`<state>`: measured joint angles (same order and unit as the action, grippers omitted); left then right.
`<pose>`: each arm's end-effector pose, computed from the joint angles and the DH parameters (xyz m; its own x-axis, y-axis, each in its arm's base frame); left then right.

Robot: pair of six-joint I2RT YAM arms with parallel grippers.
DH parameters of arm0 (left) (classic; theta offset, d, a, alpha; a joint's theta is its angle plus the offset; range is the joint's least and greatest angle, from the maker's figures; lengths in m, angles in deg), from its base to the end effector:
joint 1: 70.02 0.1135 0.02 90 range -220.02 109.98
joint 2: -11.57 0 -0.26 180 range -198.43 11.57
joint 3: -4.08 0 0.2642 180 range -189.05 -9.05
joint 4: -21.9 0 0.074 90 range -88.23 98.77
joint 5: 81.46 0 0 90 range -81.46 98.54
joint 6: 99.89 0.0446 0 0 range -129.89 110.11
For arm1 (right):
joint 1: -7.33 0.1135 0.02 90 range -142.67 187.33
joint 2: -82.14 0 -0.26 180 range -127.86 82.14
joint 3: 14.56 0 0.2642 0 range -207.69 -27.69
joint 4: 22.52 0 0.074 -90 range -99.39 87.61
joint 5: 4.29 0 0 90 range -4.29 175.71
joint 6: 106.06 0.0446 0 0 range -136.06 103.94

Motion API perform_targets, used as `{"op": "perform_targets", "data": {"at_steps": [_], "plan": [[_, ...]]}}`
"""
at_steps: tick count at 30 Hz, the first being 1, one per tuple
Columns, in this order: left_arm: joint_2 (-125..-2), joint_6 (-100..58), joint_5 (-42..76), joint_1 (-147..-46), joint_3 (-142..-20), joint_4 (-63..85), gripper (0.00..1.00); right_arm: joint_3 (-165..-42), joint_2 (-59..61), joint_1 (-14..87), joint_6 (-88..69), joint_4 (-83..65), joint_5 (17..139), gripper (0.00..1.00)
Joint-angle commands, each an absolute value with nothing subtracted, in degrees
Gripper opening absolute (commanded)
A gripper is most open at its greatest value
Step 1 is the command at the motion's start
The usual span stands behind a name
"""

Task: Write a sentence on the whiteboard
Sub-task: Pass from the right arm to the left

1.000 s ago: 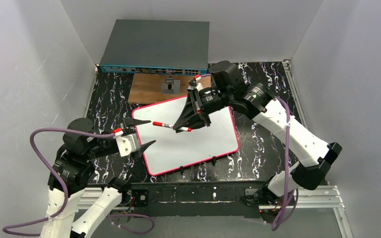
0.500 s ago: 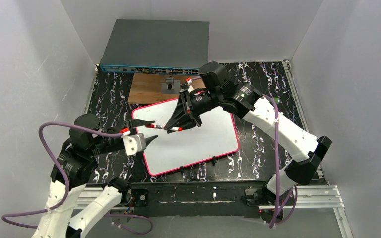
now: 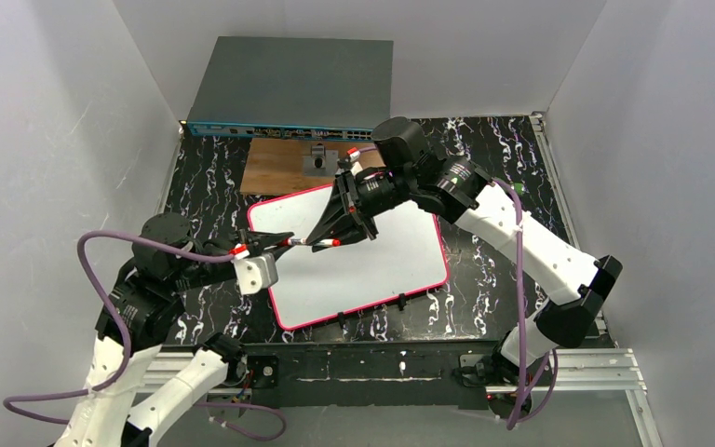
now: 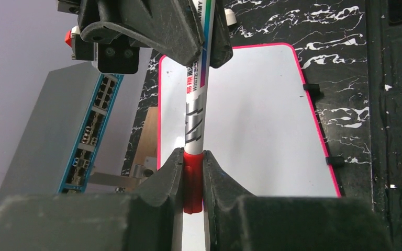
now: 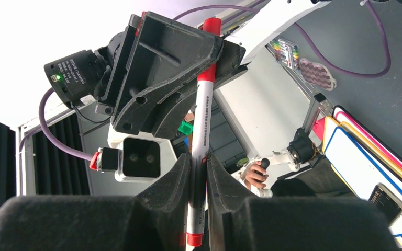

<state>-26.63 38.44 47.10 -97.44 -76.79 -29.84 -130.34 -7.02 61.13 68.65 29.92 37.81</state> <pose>0.0915 -0.0788 0.4362 0.5841 0.3550 -0.7299 0.7072 0.2188 0.6723 0.1776 0.2987 0.4466 -0.9552 -0.1748 0.2388 0.1699 0.3368 0.9261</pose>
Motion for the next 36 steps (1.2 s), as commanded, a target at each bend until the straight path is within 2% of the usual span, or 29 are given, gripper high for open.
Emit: {"op": "perform_targets", "data": {"at_steps": [1,11,29,34,35,36], "plan": [[-27.3,39.7,45.9,-98.2,-76.8,-30.2,0.00,-132.0,-5.0,61.7,68.2,27.3,38.0,0.01],[-24.7,47.8,38.5,-102.4,-74.7,-40.0,0.00,-134.4,0.2,58.2,71.1,25.5,38.4,0.01],[-25.2,47.8,33.8,-104.6,-73.4,-38.1,0.00,-127.8,10.5,53.8,76.5,24.7,35.1,0.01],[-25.1,44.0,35.9,-104.8,-73.8,-36.1,0.00,-126.5,11.3,53.3,76.0,23.0,34.9,0.01],[-25.3,43.1,36.2,-104.8,-74.7,-36.1,0.00,-124.8,11.8,53.1,76.7,18.5,35.0,0.07],[-25.4,42.3,36.4,-104.8,-75.4,-36.1,0.00,-123.0,11.9,52.8,77.0,15.6,35.3,0.29]]}}
